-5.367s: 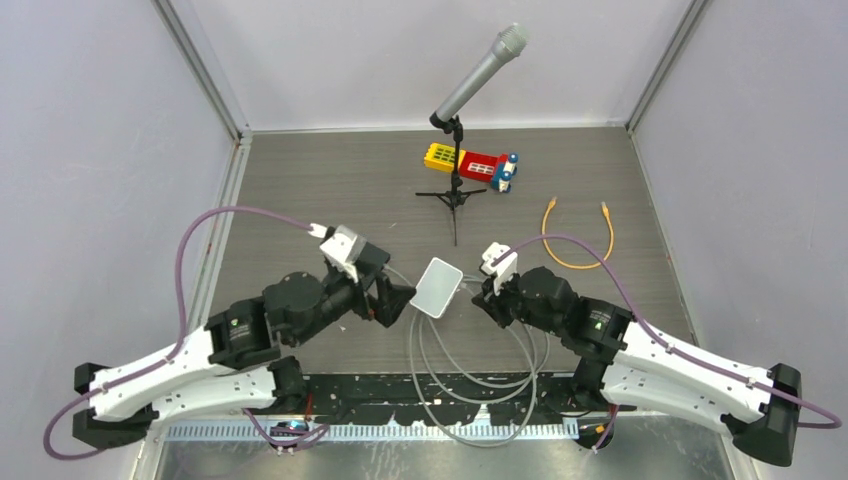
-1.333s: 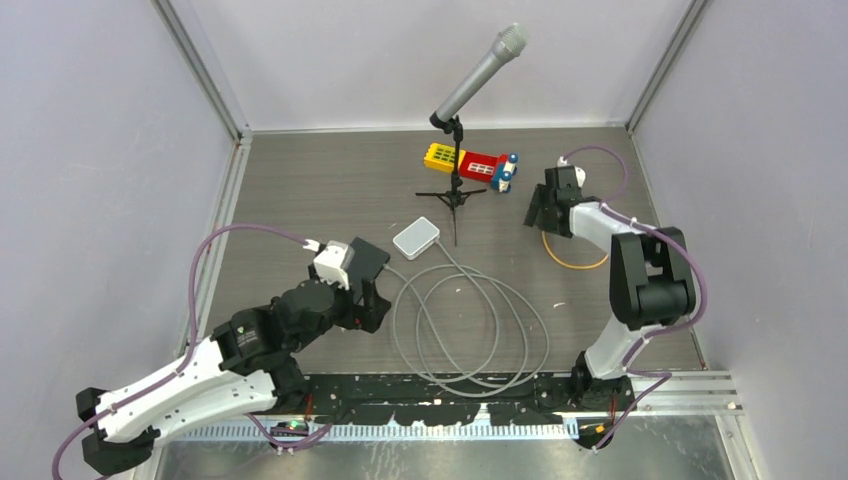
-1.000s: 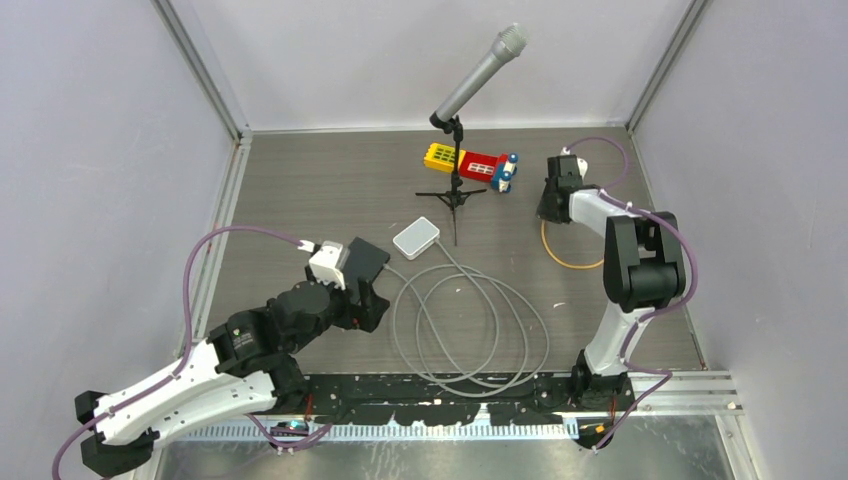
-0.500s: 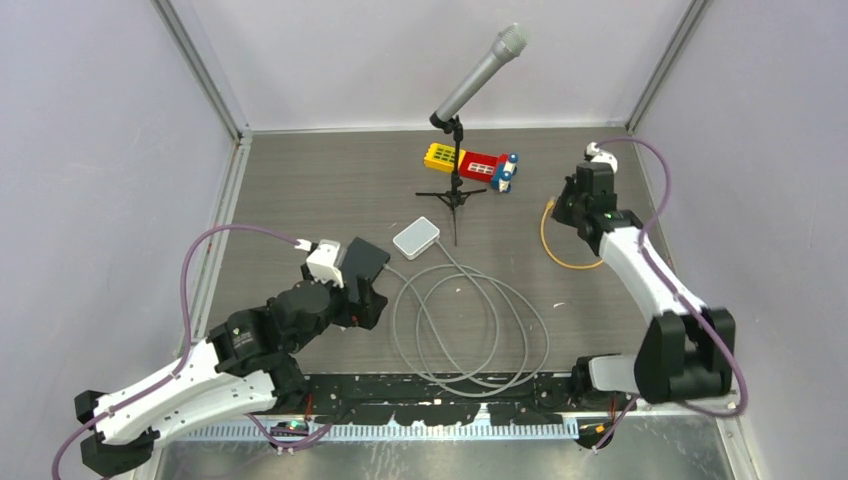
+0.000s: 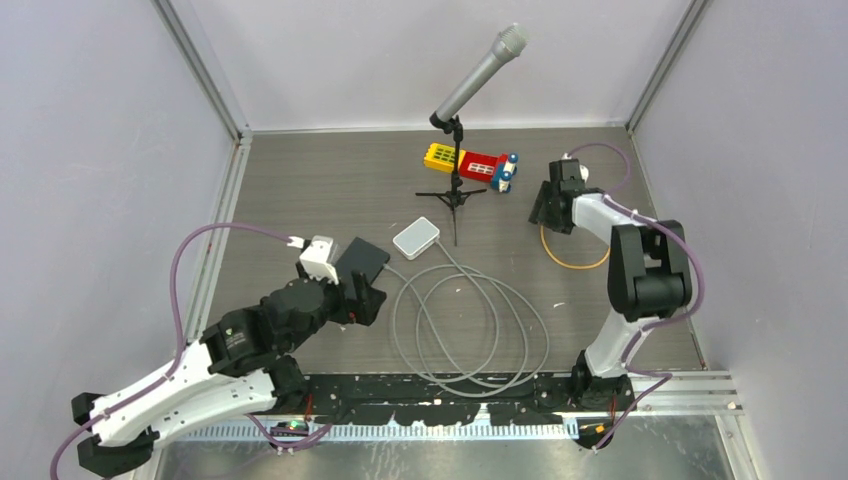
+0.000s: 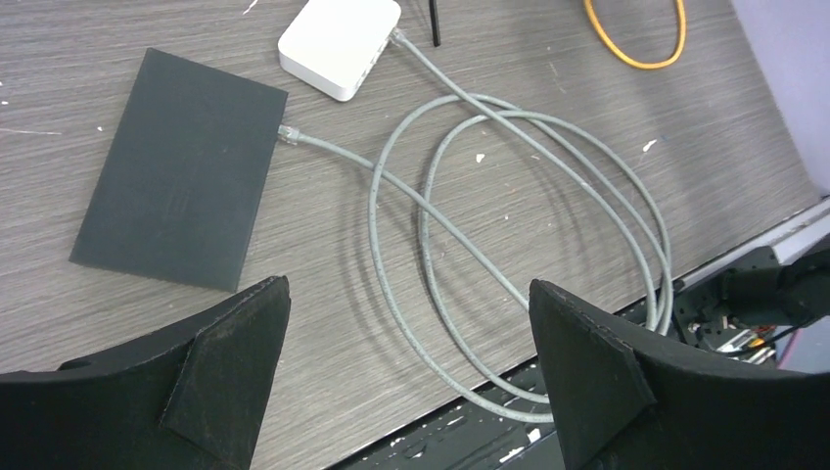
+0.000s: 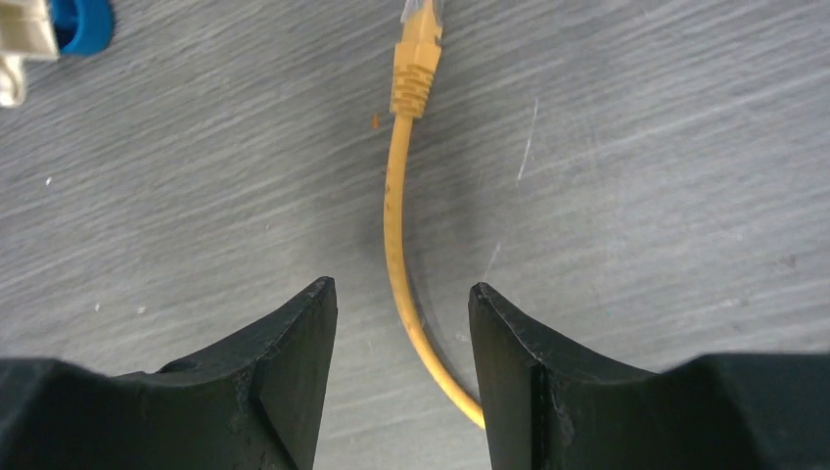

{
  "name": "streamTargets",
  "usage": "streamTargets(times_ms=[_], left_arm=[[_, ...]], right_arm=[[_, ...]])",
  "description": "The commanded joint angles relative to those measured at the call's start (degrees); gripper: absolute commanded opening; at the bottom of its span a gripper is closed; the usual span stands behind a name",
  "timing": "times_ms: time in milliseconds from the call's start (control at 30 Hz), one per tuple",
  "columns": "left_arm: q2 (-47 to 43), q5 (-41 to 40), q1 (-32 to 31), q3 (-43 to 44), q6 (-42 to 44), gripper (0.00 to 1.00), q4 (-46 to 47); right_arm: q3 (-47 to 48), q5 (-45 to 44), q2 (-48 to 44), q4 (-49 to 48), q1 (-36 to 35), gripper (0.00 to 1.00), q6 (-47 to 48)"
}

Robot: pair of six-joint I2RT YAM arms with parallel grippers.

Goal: Insert the plug into the switch port
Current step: Pick up the connector from the center of the board.

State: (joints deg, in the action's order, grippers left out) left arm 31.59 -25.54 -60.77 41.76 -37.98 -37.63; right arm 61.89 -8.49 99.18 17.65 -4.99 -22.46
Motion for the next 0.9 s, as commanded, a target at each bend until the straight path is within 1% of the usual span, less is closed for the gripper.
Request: streamTargets(times_ms=[0, 100, 133, 233, 267, 433, 600, 633, 667, 733, 800, 867], left_arm=[[-2.82, -0.23, 0.11, -0.73, -2.00, 0.94, 0.51], [-3.21, -0.56, 0.07, -1.06, -2.01, 0.94, 0.36], [-3.07, -0.62, 0.13, -1.06, -1.95, 0.94, 0.38], [-2.47, -0.40, 0.11, -0.75, -1.48, 0.94, 0.23], [-2.38, -0.28, 0.06, -0.65, -1.34, 0.94, 0.14], [-2.90, -0.46, 0.12, -0.59, -1.05, 0.94, 0.19], [-4.15, -0.82, 0.07, -0.97, -1.22, 0.94, 0.36], [-4.39, -0.97, 0.12, -0.98, -1.27, 0.94, 0.42], [-4.59, -1.16, 0.08, -0.99, -1.31, 0.94, 0.37], [-5.02, -1.63, 0.09, -0.83, -1.24, 0.94, 0.26], [-5.18, -1.92, 0.17, -0.23, -0.92, 0.94, -0.08], [-5.06, -2.15, 0.15, 0.78, -0.63, 0.94, -0.88]], right_arm=[[7.07, -2.24, 3.80, -0.72, 0.66, 0.57, -0.83], [9.56, -2.54, 7.45, 0.56, 0.97, 0.57, -0.26], [10.18, -2.31, 8.81, 1.02, 1.03, 0.55, 0.04], [11.47, -1.53, 10.95, 1.77, 1.01, 0.41, 0.68], [11.95, -1.06, 11.25, 2.33, 0.97, 0.38, 0.85], [12.61, -0.86, 12.09, 2.95, 1.04, 0.37, 0.99], [16.10, 1.01, 15.49, 7.41, 0.97, 0.36, 2.53], [16.04, 1.16, 15.47, 7.43, 0.96, 0.30, 2.63], [15.73, 1.27, 15.10, 7.15, 0.95, 0.21, 2.72], [14.54, 0.92, 13.54, 6.41, 0.99, 0.11, 2.71], [13.19, 0.09, 11.02, 5.78, 1.00, 0.04, 3.08], [11.78, -0.98, 6.90, 5.73, 1.00, 0.01, 3.69]])
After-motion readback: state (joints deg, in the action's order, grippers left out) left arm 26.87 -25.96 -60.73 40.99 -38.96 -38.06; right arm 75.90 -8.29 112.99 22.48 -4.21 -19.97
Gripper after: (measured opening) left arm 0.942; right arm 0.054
